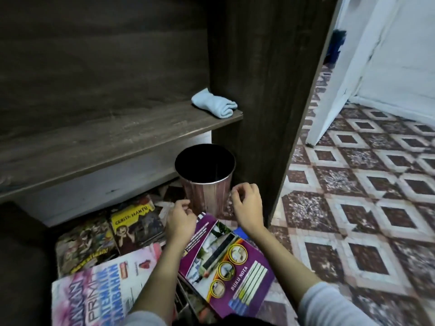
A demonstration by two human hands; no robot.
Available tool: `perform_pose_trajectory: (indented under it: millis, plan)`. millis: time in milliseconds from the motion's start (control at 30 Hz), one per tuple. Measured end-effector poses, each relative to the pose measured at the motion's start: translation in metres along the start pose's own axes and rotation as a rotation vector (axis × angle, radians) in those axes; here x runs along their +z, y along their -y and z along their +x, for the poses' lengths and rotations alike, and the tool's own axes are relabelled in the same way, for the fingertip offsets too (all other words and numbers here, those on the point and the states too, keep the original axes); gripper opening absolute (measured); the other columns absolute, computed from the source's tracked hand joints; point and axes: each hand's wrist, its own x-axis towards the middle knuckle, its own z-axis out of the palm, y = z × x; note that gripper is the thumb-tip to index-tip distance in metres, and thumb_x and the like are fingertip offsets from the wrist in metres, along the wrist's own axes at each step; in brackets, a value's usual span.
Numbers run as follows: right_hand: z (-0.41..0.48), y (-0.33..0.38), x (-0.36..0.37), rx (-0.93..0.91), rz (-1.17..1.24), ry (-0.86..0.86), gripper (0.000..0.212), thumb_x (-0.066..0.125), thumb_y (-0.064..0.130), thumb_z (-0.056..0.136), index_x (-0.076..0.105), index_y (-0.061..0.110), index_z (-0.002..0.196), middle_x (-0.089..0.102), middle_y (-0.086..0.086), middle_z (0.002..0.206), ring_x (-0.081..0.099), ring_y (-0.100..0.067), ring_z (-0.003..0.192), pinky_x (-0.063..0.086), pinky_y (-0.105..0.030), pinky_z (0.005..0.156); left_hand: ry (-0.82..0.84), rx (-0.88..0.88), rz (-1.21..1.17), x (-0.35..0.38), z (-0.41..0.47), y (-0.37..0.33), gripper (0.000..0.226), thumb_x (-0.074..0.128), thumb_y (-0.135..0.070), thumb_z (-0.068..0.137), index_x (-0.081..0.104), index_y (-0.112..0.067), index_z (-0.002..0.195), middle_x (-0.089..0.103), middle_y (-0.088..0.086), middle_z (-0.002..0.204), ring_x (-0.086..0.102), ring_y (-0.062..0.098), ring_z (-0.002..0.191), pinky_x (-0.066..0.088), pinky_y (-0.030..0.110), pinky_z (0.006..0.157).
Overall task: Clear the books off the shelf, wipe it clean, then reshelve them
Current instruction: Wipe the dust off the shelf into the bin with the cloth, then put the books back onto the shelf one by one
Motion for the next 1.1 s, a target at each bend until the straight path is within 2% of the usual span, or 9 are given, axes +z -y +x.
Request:
perform_pose_trajectory:
  millis: [67,167,267,367,567,833,933,1000,1100]
  plan:
    - [-0.008,-0.031,0.016,0.072,-0.082,0.069,0.016,0.048,0.02,0.096,0.059,0.01,0.099,0.045,0.0,0.1,0.05,-0.022,0.097,0.037,-0.031,0.079,0.022,-0.171,-0.009,0.011,0.004,0.029,0.029,0.047,-0.007,0.092,0.053,-0.008,0.12,0.06,0.008,0.111,0.059,0.026,0.086,0.045,0.03,0.069]
    - [-0.018,-0.073,0.039,0.155,-0.202,0.183,0.02,0.049,0.021,0.095,0.059,0.006,0.103,0.051,-0.009,0.106,0.05,-0.029,0.107,0.038,-0.036,0.09,0.036,-0.418,0.005,0.026,0.007,0.073,0.04,0.048,-0.01,0.087,0.051,-0.007,0.126,0.059,0.02,0.117,0.06,0.039,0.1,0.052,0.043,0.084]
    - [-0.025,-0.106,0.055,0.247,-0.32,0.373,0.032,0.049,0.023,0.095,0.053,0.006,0.122,0.051,-0.013,0.126,0.047,-0.033,0.118,0.041,-0.038,0.093,-0.028,-0.613,-0.073,0.039,0.001,0.101,0.046,0.05,-0.017,0.082,0.054,0.003,0.123,0.058,0.025,0.12,0.059,0.037,0.105,0.052,0.044,0.088]
    - [-0.029,-0.131,0.069,0.317,-0.433,0.558,0.05,0.051,0.028,0.094,0.04,0.011,0.14,0.041,-0.012,0.143,0.041,-0.033,0.127,0.04,-0.039,0.1,-0.13,-0.779,-0.183,0.052,0.001,0.117,0.054,0.053,-0.02,0.084,0.044,0.0,0.134,0.054,0.022,0.128,0.057,0.037,0.111,0.051,0.043,0.09]
    - [-0.029,-0.161,0.083,0.403,-0.556,0.647,0.061,0.047,0.044,0.094,0.031,0.014,0.145,0.035,-0.012,0.148,0.037,-0.033,0.132,0.032,-0.041,0.109,-0.24,-0.883,-0.235,0.068,0.002,0.126,0.06,0.058,-0.013,0.089,0.026,0.0,0.137,0.026,0.023,0.143,0.043,0.044,0.12,0.043,0.046,0.096]
    - [-0.018,-0.178,0.091,0.483,-0.579,0.713,0.069,0.047,0.061,0.087,0.036,0.017,0.14,0.046,-0.015,0.135,0.047,-0.035,0.121,0.043,-0.047,0.1,-0.262,-0.735,-0.143,0.076,-0.01,0.137,0.056,0.058,-0.01,0.088,0.032,0.003,0.136,0.029,0.026,0.138,0.047,0.045,0.113,0.042,0.046,0.092]
    - [-0.012,-0.181,0.091,0.545,-0.468,0.71,0.056,0.057,0.054,0.083,0.052,0.012,0.119,0.059,-0.014,0.112,0.057,-0.032,0.102,0.051,-0.045,0.088,-0.279,-0.707,-0.191,0.073,-0.014,0.138,0.055,0.063,-0.009,0.086,0.037,0.002,0.134,0.034,0.025,0.135,0.049,0.042,0.111,0.043,0.043,0.088]
    - [-0.007,-0.18,0.09,0.624,-0.308,0.688,0.038,0.065,0.038,0.084,0.058,0.006,0.102,0.062,-0.012,0.089,0.059,-0.026,0.08,0.053,-0.042,0.076,-0.288,-0.703,-0.218,0.071,-0.013,0.14,0.057,0.065,-0.011,0.084,0.039,0.0,0.133,0.037,0.025,0.133,0.05,0.041,0.108,0.044,0.04,0.084]
    - [-0.005,-0.175,0.086,0.696,-0.145,0.655,0.036,0.069,0.028,0.079,0.058,0.002,0.102,0.062,-0.013,0.08,0.058,-0.027,0.069,0.052,-0.044,0.067,-0.328,-0.672,-0.268,0.071,-0.012,0.143,0.053,0.066,-0.021,0.085,0.046,-0.002,0.129,0.052,0.022,0.124,0.056,0.04,0.106,0.043,0.035,0.078]
